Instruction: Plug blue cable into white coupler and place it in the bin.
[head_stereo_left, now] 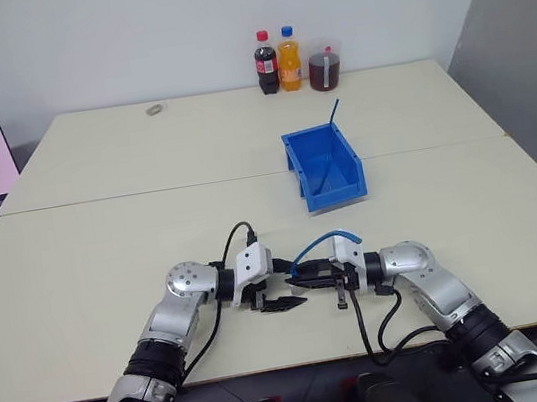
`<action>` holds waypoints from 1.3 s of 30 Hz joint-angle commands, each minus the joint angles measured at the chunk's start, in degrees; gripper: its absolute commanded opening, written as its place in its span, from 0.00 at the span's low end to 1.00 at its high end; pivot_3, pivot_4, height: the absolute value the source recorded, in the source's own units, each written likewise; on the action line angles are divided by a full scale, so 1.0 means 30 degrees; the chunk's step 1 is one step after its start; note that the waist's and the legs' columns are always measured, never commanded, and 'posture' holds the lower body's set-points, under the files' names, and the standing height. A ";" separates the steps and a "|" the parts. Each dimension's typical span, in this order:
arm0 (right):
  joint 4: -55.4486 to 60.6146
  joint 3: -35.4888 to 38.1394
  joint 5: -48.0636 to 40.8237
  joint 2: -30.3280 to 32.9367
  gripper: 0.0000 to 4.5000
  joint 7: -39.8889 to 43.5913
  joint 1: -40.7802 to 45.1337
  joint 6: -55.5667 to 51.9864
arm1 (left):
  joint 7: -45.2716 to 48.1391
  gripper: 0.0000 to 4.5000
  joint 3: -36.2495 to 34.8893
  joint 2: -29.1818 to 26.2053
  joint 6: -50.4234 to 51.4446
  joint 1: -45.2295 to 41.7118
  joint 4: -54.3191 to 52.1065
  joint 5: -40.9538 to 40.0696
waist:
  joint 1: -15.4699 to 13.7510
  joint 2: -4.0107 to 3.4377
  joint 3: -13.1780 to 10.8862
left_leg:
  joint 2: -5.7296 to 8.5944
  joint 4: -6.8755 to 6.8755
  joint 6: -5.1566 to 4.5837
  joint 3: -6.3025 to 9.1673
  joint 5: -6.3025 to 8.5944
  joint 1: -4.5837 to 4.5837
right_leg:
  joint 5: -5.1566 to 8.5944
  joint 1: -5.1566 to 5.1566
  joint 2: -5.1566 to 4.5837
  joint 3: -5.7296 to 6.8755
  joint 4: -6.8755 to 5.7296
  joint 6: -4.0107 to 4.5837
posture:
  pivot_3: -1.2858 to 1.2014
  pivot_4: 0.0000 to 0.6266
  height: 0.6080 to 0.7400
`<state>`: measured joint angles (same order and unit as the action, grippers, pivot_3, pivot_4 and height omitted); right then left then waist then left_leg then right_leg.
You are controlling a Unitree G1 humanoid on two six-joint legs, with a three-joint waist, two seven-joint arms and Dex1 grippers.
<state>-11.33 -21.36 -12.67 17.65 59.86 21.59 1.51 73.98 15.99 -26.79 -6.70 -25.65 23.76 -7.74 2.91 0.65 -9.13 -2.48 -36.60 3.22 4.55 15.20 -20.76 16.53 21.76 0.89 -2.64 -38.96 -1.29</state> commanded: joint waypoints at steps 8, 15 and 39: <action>0.0729 0.1172 -0.0033 0.0829 0.04 -0.0593 -0.0221 -0.1658 | 0.0477 1.00 -0.0205 -0.0877 0.1017 0.0837 -0.0978 -0.0214 | 0.0000 -0.0011 -0.0025 | -0.0001 0.0040 0.0000 -0.0001 0.0000 -0.0004 | 0.0006 0.0020 0.0000 0.0001 0.0013 0.0010 | 0.52 0.24 1.00; 0.5561 0.3543 -0.2098 0.1878 0.04 -0.1688 -0.0036 -0.4669 | -0.1336 1.00 -0.2917 -0.1637 0.4029 0.1198 -0.3437 -0.2396 | 0.0000 -0.0021 -0.0246 | -0.0009 0.0056 0.0003 -0.0005 -0.0003 -0.0161 | 0.0006 0.0186 0.0001 0.0000 -0.0002 0.0012 | 0.52 0.24 1.00; 0.1819 0.6662 -0.3126 0.2897 0.04 -0.7350 0.9479 -1.5929 | -0.5768 1.00 -0.3253 -0.2507 1.3156 -0.4060 -1.0113 -0.3000 | -0.0166 0.0036 -0.0521 | -0.0005 0.0048 0.0019 -0.0010 -0.0013 -0.0534 | -0.0054 0.0521 -0.0015 0.0028 -0.0010 0.0141 | 0.52 0.24 1.00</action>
<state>-4.37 -2.56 -22.01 26.36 38.14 47.53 -45.75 57.19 7.11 -34.55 32.28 -36.31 -4.92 -15.63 2.41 0.76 -10.69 -2.49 -36.46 3.28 4.51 15.16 -22.37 16.37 23.33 0.84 -2.55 -38.99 -0.87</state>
